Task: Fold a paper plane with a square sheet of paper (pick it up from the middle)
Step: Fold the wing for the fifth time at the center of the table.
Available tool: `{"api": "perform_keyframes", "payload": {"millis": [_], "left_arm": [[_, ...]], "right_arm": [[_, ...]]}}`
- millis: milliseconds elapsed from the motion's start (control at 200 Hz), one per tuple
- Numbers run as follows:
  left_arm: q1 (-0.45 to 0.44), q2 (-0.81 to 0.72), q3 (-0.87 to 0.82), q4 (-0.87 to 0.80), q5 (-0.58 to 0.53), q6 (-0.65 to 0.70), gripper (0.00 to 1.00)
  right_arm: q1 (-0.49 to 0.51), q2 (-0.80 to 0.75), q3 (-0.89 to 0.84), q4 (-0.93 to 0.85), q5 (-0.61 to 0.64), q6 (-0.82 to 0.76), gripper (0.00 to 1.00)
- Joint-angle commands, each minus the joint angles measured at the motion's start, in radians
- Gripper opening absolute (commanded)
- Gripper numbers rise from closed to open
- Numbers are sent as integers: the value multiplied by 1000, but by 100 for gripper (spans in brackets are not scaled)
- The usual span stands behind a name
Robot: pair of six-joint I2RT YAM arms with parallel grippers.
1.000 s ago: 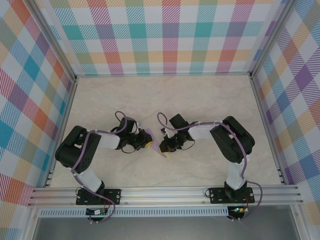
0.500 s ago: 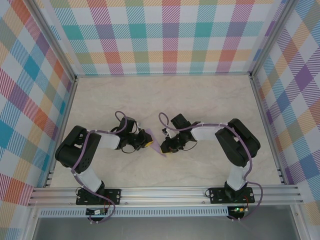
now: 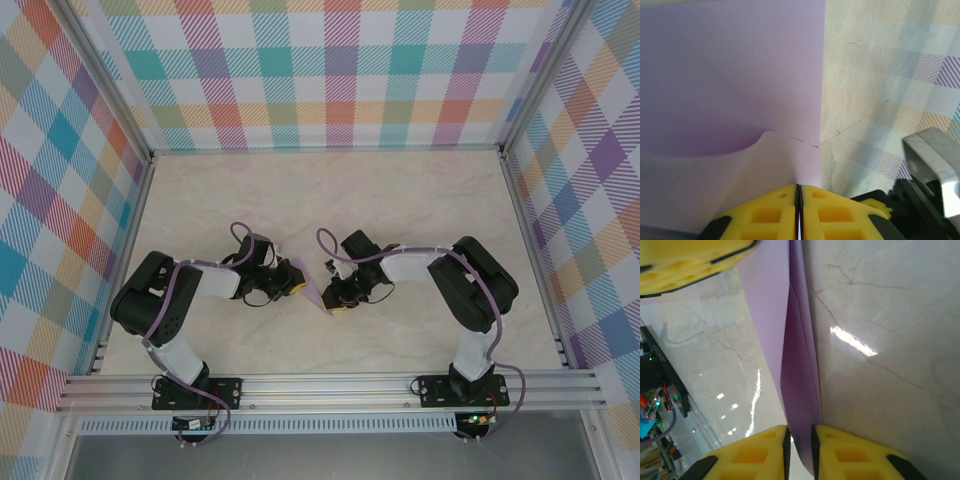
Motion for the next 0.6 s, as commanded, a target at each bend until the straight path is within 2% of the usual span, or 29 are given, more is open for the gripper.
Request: {"api": "perform_keyframes", "payload": {"millis": [0,105,210,390,595], "left_arm": [[-9,18,4,-31,-9,21,10],[-9,15,5,-34,-10,21,10],[-9,16,6,-39,-13,23,10],[-9,19,11,-46,-15,25,10],[-8,21,15,-60,-23,27,8]], "right_arm": [[-3,-103,7,-42,83,3,24],[13,-137,27,-62,128,16,23],[55,-116,78,-77,166,25,18],[96,0,177,-77,159,41,4],[114,112,251,-98,157,40,0]]}}
